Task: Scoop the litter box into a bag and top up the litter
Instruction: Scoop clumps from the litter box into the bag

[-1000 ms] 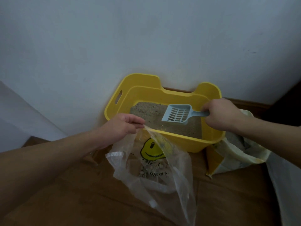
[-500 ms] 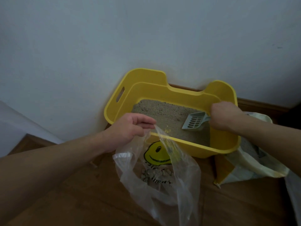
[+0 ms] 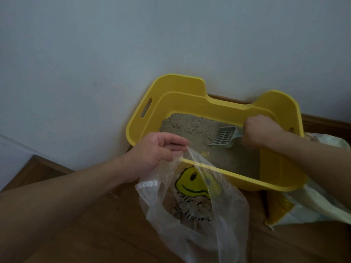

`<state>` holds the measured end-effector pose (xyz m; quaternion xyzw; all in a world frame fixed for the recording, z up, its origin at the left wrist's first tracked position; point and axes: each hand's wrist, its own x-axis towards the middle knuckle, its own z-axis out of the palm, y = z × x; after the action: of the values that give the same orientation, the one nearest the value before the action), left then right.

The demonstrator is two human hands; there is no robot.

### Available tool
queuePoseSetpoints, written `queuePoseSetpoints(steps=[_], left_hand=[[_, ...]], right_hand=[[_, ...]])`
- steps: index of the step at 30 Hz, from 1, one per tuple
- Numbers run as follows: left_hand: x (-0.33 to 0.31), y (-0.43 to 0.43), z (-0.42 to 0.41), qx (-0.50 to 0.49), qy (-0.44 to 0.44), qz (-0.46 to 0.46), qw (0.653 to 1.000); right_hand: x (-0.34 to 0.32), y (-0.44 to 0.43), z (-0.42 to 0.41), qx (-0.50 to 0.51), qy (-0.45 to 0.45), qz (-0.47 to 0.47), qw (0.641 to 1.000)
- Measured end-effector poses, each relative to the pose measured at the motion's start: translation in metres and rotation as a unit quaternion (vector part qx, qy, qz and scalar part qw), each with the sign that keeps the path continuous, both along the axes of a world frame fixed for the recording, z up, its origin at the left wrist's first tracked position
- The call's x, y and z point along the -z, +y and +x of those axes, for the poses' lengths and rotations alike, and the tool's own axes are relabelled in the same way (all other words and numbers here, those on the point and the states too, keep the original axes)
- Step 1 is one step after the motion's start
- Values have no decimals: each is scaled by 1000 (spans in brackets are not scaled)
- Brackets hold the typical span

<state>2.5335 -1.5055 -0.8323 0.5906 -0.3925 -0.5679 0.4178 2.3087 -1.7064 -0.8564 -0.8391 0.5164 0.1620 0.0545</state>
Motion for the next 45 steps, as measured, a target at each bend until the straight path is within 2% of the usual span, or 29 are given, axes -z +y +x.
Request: queuePoseSetpoints(steps=[17, 25, 35, 45], left_hand=[[9, -1, 8, -16, 82, 8, 997], [9, 0, 10, -10, 82, 19, 996], [8, 2, 12, -23, 92, 16, 995], [6, 3, 11, -22, 72, 12, 997]], right_hand=[[34, -6, 93, -76, -71, 29, 994], [38, -9, 133, -116, -86, 15, 989], [70, -10, 127, -68, -121, 77, 987], [70, -9, 115, -79, -157, 81, 981]])
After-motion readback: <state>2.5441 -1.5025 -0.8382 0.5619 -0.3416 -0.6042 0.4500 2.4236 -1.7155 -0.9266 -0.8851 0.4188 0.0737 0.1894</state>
